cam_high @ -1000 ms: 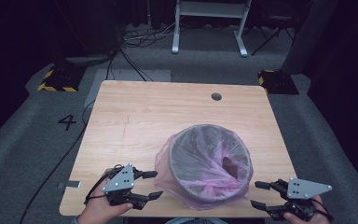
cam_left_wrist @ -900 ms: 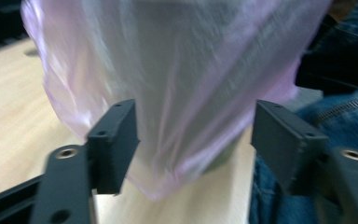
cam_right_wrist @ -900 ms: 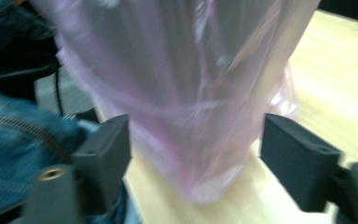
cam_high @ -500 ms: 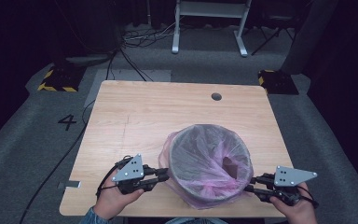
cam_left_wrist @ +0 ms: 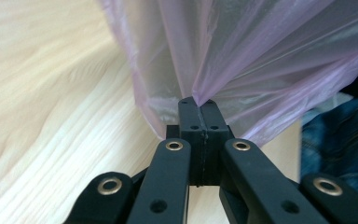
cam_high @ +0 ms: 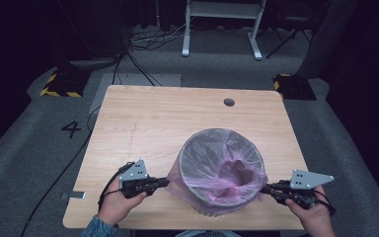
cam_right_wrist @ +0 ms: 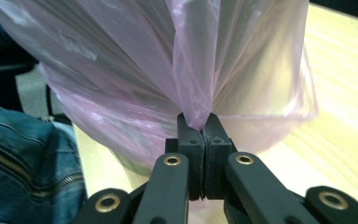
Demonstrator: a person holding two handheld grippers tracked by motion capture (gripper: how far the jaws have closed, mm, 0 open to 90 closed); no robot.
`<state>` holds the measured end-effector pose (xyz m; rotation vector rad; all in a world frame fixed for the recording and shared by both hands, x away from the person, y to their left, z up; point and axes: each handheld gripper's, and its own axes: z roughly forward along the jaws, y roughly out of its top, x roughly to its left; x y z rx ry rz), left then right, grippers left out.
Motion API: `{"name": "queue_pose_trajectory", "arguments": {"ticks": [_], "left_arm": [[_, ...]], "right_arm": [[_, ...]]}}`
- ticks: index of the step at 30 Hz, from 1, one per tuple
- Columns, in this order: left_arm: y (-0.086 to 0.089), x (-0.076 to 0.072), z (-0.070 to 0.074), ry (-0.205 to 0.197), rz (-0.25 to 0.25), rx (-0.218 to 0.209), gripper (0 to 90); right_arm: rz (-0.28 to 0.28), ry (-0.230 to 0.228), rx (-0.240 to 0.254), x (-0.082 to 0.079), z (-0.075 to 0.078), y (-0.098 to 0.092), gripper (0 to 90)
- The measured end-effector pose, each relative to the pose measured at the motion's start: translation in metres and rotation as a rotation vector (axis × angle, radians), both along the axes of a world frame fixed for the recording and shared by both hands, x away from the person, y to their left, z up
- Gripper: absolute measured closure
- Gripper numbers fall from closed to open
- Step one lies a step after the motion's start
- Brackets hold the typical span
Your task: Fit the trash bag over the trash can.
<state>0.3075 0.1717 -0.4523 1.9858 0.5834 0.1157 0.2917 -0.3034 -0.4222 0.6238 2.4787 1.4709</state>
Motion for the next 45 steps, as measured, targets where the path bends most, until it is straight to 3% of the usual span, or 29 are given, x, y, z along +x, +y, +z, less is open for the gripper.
{"name": "queue_pose_trajectory", "arguments": {"ticks": [5, 6, 7, 10, 12, 13, 14, 15, 16, 18, 21, 24, 26, 28, 29, 30, 31, 32, 33, 34, 39, 42, 43, 44, 45], "left_arm": [[0.003, 0.006, -0.013, 0.047, 0.013, 0.020, 90.0], [0.001, 0.006, -0.016, 0.057, 0.019, 0.065, 90.0], [0.001, 0.006, -0.016, 0.057, 0.019, 0.065, 90.0], [-0.001, 0.008, -0.023, 0.054, 0.038, 0.132, 90.0], [-0.001, 0.008, -0.024, 0.057, 0.047, 0.118, 90.0], [0.001, 0.006, -0.020, 0.014, 0.049, 0.087, 89.9], [0.001, 0.006, -0.020, 0.014, 0.049, 0.087, 87.7], [0.002, 0.005, -0.017, -0.001, 0.045, 0.053, 87.7], [0.002, 0.003, -0.014, -0.014, 0.044, 0.017, 82.9], [0.002, -0.001, -0.007, -0.084, 0.058, -0.019, 62.1], [-0.003, -0.005, 0.004, -0.137, 0.040, -0.067, 42.3], [-0.012, -0.012, 0.016, -0.200, 0.015, -0.046, 33.2], [-0.016, -0.015, 0.024, -0.228, 0.014, -0.035, 33.2], [-0.014, -0.016, 0.030, -0.253, 0.040, -0.017, 32.9], [-0.007, -0.015, 0.033, -0.263, 0.077, -0.028, 32.4], [-0.007, -0.015, 0.033, -0.263, 0.077, -0.028, 32.2], [-0.004, -0.014, 0.034, -0.266, 0.091, -0.038, 31.8], [-0.002, -0.014, 0.035, -0.269, 0.101, -0.051, 31.8], [-0.001, -0.013, 0.037, -0.267, 0.098, -0.068, 31.0], [-0.003, -0.013, 0.038, -0.272, 0.090, -0.066, 31.0], [-0.017, -0.013, 0.043, -0.290, 0.031, -0.054, 30.9], [-0.020, -0.012, 0.045, -0.301, 0.021, -0.046, 31.3], [-0.021, -0.011, 0.046, -0.304, 0.013, -0.044, 33.5], [-0.021, -0.010, 0.048, -0.305, -0.004, -0.047, 55.0], [-0.020, -0.009, 0.050, -0.280, -0.052, -0.081, 70.7]], "right_arm": [[-0.006, 0.038, -0.037, 0.007, -0.014, 0.002, 89.0], [-0.009, 0.058, -0.075, 0.010, -0.022, 0.003, 89.4], [-0.009, 0.058, -0.075, 0.010, -0.022, 0.003, 89.4], [-0.018, 0.094, -0.149, 0.014, -0.038, 0.006, 89.6], [-0.025, 0.109, -0.177, 0.014, -0.047, 0.005, 89.7], [-0.024, 0.111, -0.164, 0.011, -0.048, 0.002, 87.3], [-0.026, 0.108, -0.151, 0.009, -0.045, -0.001, 82.1], [-0.026, 0.108, -0.151, 0.009, -0.045, -0.001, 82.1], [-0.023, 0.099, -0.132, 0.008, -0.041, -0.004, 71.5], [-0.033, 0.056, -0.100, 0.003, -0.033, -0.010, 49.0], [-0.030, 0.009, -0.041, -0.005, -0.019, -0.014, 29.9], [0.013, -0.038, 0.005, -0.011, -0.007, -0.005, 23.7], [0.030, -0.050, 0.013, -0.011, -0.003, 0.003, 23.7], [0.032, -0.054, 0.017, -0.011, -0.001, 0.006, 25.3], [0.036, -0.065, 0.024, -0.009, 0.001, 0.009, 31.8], [0.036, -0.065, 0.024, -0.009, 0.001, 0.009, 31.8], [0.043, -0.056, 0.023, -0.006, 0.002, 0.010, 52.2], [0.043, -0.056, 0.023, -0.006, 0.002, 0.010, 52.2], [0.054, -0.037, 0.005, -0.005, 0.003, 0.009, 70.8], [0.052, -0.038, 0.000, -0.005, 0.004, 0.009, 79.9], [0.027, -0.049, 0.028, -0.004, 0.012, 0.005, 90.0], [0.017, -0.059, 0.047, -0.004, 0.017, 0.002, 90.0], [0.016, -0.064, 0.055, -0.004, 0.021, 0.001, 90.0], [0.014, -0.077, 0.069, -0.004, 0.027, -0.001, 90.0], [0.011, -0.082, 0.072, -0.004, 0.030, -0.002, 90.0]]}}
